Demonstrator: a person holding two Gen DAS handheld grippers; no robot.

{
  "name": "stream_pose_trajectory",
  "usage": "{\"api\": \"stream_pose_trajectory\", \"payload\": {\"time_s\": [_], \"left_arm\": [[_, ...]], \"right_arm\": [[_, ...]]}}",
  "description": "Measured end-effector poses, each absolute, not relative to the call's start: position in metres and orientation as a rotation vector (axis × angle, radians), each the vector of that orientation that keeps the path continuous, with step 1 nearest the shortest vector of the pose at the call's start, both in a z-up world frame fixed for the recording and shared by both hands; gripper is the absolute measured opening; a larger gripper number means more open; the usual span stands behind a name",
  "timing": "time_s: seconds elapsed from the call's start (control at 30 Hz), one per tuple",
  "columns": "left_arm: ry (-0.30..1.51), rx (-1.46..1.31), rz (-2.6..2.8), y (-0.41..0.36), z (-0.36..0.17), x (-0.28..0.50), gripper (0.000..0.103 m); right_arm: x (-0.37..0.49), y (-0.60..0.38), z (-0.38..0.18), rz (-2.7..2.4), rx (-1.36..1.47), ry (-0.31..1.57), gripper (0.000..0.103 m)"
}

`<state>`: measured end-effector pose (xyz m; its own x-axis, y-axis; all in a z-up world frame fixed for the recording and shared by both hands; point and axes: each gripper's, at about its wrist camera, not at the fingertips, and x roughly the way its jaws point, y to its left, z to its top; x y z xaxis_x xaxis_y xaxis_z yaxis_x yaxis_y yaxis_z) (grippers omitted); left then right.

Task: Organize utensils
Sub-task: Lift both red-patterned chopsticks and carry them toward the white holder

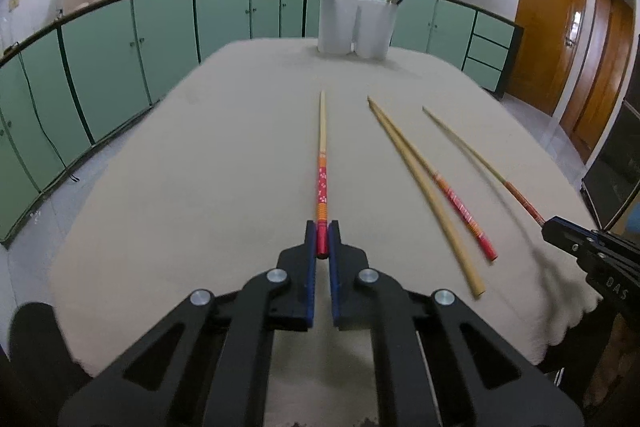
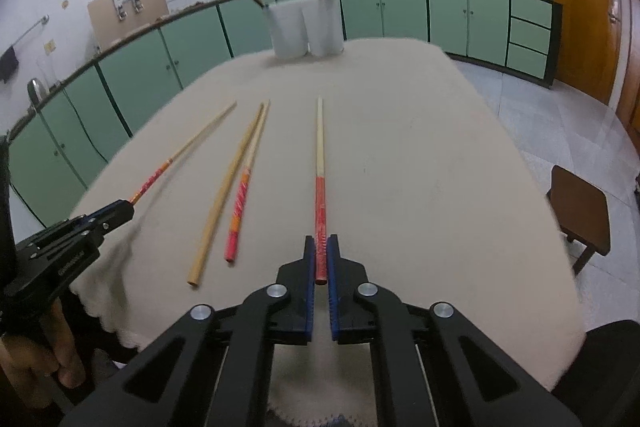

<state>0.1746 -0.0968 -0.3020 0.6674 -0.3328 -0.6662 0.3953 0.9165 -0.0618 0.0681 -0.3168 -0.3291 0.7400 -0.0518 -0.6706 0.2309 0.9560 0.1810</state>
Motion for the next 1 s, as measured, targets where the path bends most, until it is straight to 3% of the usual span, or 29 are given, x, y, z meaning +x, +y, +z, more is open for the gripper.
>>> {"api": "stream_pose_trajectory", "payload": {"time_s": [0.6, 1.0], "left_arm": [[0.597, 0.083, -0.468, -0.089, -0.179, 0.163, 0.005], [0.586, 0.118, -0.505, -0.097, -0.143, 0.177, 0.005]], "right_arm": [[0.066, -0.326, -0.188, -0.09, 0.198, 0.567, 0.006], [0.104, -0.325, -0.157, -0.023, 0.115, 0.603, 0.006]]}}
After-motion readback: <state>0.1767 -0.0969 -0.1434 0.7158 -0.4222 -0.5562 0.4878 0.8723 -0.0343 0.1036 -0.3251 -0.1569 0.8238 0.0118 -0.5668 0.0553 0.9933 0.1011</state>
